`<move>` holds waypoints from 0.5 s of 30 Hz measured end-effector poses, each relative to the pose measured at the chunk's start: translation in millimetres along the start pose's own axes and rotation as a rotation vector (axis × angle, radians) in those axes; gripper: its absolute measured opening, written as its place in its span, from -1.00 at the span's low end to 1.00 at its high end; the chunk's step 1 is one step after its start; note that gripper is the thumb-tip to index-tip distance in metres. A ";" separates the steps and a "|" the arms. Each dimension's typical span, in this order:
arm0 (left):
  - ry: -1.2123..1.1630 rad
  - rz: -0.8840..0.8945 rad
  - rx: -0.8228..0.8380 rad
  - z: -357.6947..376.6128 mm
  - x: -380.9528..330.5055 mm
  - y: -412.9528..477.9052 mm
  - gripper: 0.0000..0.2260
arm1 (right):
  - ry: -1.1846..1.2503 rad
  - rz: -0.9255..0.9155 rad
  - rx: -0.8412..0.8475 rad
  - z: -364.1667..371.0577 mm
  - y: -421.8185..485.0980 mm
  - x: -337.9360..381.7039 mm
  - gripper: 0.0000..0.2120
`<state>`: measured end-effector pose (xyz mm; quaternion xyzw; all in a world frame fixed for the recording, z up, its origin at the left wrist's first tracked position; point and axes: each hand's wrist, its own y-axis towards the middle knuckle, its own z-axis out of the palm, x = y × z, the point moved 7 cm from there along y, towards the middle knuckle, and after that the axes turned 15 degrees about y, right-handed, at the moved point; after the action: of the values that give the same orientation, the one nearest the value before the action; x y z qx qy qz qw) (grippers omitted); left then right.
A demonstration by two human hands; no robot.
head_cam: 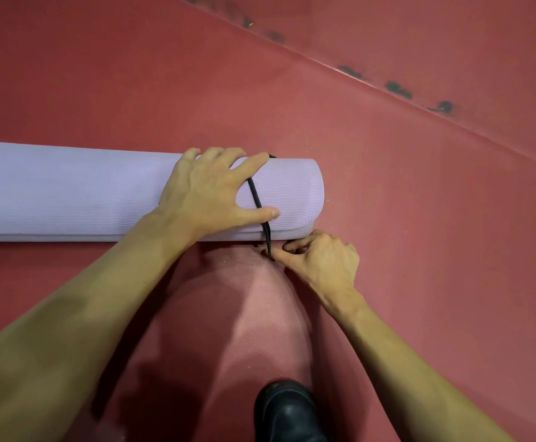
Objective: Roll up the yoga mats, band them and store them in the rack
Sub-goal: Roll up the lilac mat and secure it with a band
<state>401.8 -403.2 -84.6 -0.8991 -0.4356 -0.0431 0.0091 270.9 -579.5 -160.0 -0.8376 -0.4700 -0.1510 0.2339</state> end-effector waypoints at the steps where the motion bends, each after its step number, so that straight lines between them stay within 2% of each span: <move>1: 0.000 0.002 -0.006 0.1 0.5 0.5 -0.12 | 0.000 0.004 -0.029 -0.2 -1.2 0.6 -0.42; 5: -0.010 0.012 -0.039 -1.2 1.2 1.0 -0.10 | -0.025 -0.012 -0.132 3.8 -13.2 3.2 -0.36; 10: 0.108 0.092 -0.020 5.5 -5.8 -9.7 0.11 | -0.056 -0.079 -0.236 5.1 -21.2 5.3 -0.33; 13: 0.109 0.063 -0.005 3.6 -4.0 -10.8 0.14 | -0.067 -0.074 -0.240 7.2 -21.8 4.6 -0.34; 15: 0.142 0.070 0.061 3.6 -3.6 -10.3 0.18 | -0.077 -0.072 -0.227 7.4 -22.1 4.0 -0.29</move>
<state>391.7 -399.5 -88.8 -0.9077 -0.4032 -0.0933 0.0688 254.2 -562.8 -158.9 -0.8465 -0.4881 -0.1793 0.1139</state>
